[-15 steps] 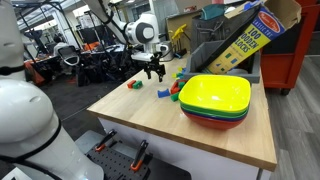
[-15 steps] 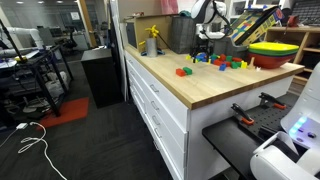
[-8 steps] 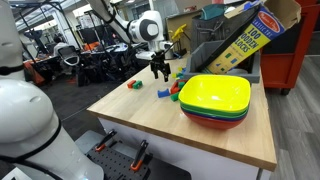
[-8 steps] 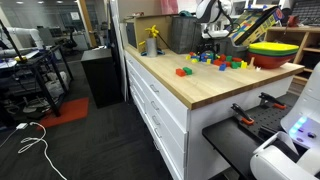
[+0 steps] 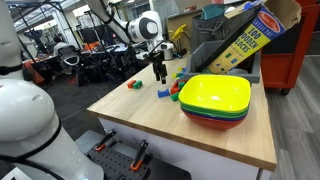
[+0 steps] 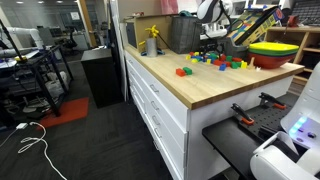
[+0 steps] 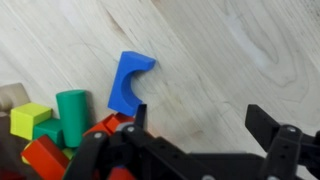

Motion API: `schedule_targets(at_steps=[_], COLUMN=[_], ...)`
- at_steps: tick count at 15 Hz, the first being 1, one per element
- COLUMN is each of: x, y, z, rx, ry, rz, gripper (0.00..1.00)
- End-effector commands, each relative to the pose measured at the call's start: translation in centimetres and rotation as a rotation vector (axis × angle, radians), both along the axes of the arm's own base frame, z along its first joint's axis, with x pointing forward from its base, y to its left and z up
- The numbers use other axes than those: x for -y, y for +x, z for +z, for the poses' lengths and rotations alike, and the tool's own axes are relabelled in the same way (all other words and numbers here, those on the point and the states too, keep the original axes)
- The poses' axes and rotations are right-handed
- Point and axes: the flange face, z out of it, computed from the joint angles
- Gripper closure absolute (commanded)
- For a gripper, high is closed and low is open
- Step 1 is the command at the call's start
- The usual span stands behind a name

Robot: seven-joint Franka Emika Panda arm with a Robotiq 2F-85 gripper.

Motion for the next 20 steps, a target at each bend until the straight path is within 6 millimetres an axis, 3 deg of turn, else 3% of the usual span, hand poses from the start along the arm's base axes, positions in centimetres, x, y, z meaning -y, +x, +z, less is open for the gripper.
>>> schedule_targets(at_steps=[1,14,20], x=[1.1,2.5,1.8], y=[-0.6,-0.5,0.4], z=[0.2,-2.7,-2.2], rx=[-0.024,-0.059,-0.046], ry=[-0.018,-0.01,-0.002], rz=[-0.074,-0.127,-0.11], gripper=[0.0,0.0,0.0])
